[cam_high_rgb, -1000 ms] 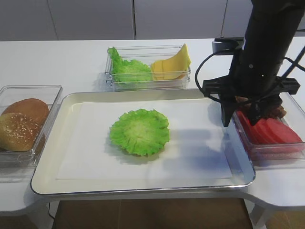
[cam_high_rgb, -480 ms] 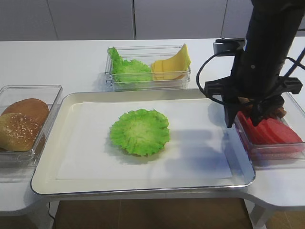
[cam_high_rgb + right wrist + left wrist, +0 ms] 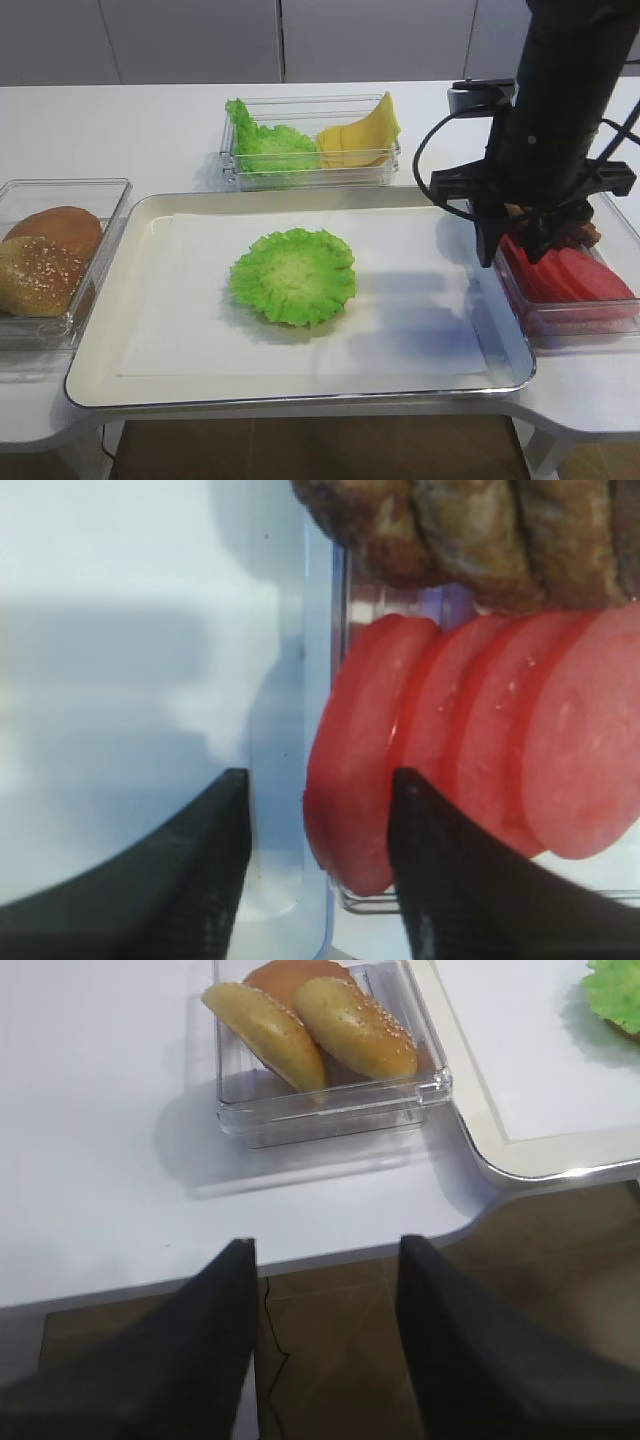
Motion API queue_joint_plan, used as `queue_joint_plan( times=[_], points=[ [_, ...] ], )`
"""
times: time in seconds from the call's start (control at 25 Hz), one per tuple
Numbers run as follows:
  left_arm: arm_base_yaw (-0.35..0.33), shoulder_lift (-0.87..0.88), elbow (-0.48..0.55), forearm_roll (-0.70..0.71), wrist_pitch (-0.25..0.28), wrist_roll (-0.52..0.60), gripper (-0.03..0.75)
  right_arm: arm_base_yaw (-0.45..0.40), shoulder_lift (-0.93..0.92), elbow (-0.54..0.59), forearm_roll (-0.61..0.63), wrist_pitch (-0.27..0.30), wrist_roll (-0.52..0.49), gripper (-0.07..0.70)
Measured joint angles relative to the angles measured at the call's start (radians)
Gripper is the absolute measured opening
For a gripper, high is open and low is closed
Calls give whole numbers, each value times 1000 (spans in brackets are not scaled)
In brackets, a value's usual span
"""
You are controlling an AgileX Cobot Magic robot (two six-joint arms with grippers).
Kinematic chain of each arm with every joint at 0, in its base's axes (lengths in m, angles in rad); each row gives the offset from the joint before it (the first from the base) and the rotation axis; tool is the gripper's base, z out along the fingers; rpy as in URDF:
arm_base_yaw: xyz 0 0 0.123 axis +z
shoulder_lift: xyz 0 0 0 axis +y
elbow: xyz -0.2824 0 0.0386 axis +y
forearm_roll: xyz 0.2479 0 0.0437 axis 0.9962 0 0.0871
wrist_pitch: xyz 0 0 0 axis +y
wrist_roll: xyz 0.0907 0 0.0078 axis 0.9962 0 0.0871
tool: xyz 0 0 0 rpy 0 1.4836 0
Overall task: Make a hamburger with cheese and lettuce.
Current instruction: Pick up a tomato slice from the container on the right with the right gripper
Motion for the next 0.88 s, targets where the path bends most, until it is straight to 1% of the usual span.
queue_joint_plan(
  times=[0.16,0.88],
  points=[
    [0,0,0,0,0,0,342,0,0,0,-4,0,-4,335],
    [0,0,0,0,0,0,342,0,15,0,-6,-2,-3,306]
  ],
)
